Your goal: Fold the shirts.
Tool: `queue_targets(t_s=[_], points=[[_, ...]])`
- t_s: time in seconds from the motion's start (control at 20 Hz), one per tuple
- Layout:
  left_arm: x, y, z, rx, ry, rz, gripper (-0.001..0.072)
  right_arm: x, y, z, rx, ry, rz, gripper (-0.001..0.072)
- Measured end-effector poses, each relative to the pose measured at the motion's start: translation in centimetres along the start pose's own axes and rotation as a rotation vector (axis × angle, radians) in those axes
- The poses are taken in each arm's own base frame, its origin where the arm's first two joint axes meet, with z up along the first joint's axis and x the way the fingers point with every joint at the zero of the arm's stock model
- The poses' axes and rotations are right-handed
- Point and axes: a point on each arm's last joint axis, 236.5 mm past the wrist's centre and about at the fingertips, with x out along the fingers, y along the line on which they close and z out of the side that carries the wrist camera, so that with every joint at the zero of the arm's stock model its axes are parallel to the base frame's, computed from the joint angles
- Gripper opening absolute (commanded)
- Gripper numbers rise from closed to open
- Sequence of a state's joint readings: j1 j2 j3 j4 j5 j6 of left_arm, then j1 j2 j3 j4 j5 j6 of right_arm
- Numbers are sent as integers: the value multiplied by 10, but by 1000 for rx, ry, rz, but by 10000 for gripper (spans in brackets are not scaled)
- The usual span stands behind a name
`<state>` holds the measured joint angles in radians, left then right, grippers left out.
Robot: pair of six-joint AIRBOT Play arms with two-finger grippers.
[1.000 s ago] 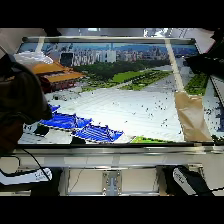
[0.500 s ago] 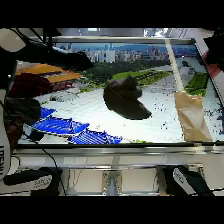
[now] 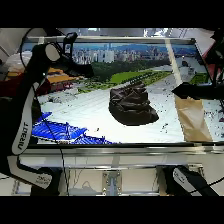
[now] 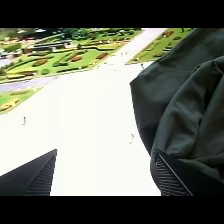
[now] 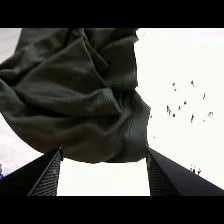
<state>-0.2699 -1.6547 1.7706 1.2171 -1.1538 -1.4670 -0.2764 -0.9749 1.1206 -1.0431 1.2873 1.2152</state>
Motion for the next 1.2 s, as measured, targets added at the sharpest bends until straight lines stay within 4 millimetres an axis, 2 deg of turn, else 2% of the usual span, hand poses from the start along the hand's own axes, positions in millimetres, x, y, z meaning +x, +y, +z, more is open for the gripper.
queue_targets(t_s=[0.1, 0.25, 0.35, 0.55, 0.7, 0.95, 1.0, 1.05, 1.1, 1.15, 1.2], points=[[39, -18, -9, 45, 33, -84, 702, 29, -11, -27, 58, 49, 8, 560], [84, -46, -22, 134, 65, -161, 700, 59, -22, -60, 119, 100, 7, 560], [106, -69, -27, 200, 71, -204, 700, 75, -24, -78, 138, 127, 6, 560], [136, -115, -19, 306, 43, -259, 695, 104, -19, -106, 140, 198, 20, 561], [158, -127, -22, 305, 54, -270, 695, 125, -12, -118, 127, 244, 31, 561], [184, -127, -41, 271, 118, -276, 675, 145, -7, -124, 105, 262, 30, 561], [187, -127, -44, 268, 130, -277, 620, 146, -7, -124, 102, 261, 28, 561], [189, -126, -46, 260, 135, -277, 398, 148, -8, -123, 101, 255, 25, 561], [191, -126, -47, 257, 138, -276, 273, 149, -8, -122, 99, 249, 22, 560], [193, -125, -49, 256, 144, -276, 246, 150, -9, -121, 98, 244, 20, 561], [195, -126, -50, 255, 145, -276, 134, 151, -10, -119, 97, 235, 15, 561]])
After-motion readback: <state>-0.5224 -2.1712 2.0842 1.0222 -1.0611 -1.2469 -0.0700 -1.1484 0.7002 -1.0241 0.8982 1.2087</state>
